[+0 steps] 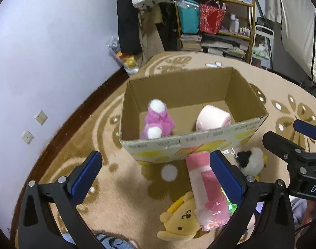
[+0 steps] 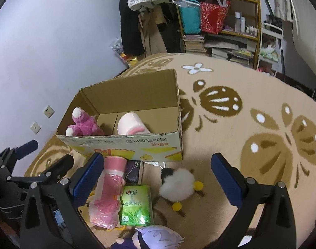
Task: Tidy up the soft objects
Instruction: 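Move both tools back toward the remaining toys beside the box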
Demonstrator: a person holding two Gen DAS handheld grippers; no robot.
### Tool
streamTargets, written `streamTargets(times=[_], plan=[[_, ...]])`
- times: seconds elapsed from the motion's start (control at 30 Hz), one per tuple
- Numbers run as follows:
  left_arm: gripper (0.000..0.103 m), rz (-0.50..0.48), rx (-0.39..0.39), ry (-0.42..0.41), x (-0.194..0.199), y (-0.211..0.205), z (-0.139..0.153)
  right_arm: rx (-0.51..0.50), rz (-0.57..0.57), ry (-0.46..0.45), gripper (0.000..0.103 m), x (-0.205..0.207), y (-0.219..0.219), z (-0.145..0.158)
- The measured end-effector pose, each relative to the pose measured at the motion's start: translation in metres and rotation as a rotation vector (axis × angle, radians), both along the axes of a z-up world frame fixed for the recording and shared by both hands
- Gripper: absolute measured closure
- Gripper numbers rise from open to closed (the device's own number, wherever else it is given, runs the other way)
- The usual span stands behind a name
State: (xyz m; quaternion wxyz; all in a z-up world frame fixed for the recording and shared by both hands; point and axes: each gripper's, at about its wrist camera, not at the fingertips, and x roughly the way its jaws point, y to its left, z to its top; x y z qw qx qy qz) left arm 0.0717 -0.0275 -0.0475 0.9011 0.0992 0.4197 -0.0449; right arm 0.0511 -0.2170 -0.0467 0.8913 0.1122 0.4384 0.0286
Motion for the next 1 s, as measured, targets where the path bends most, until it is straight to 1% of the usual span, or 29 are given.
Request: streamTargets(times=[0.1,0.4,0.67,0.7,0.73,0.8,0.83,0.97,1.0], plan=[[0.0,0.004,-0.011,0.033,0.003,0.0,-0.007,0.004,-0.006,0.015,0.0,0.001,-0.002,-0.005],[0.0,-0.022,0.029,0.101,0.007,-0.007,-0.026,0.029,-0.033,0.071,0.0,0.007,-0.01,-0.023],[0.0,-0.05,0.057,0.172,0.011,-0.014,-0.044,0.052,-0.046,0.161,0.0,0.014,-0.013,-0.045],[0.0,-0.053,0.058,0.182,0.012,-0.015,-0.047,0.056,-0.045,0.172,0.003,0.015,-0.014,-0.048],[0.0,-0.056,0.058,0.192,0.012,-0.015,-0.05,0.061,-0.045,0.183,0.008,0.016,-0.014,-0.051],[0.0,-0.058,0.062,0.207,0.014,-0.017,-0.054,0.063,-0.047,0.21,0.015,0.019,-0.015,-0.058],[0.0,-0.057,0.07,0.206,0.015,-0.018,-0.056,0.062,-0.045,0.221,0.017,0.02,-0.015,-0.062],[0.0,-0.068,0.083,0.211,0.018,-0.023,-0.063,0.072,-0.039,0.264,0.019,0.027,-0.014,-0.076],[0.0,-0.072,0.084,0.214,0.019,-0.024,-0.065,0.075,-0.039,0.273,0.021,0.029,-0.014,-0.078]])
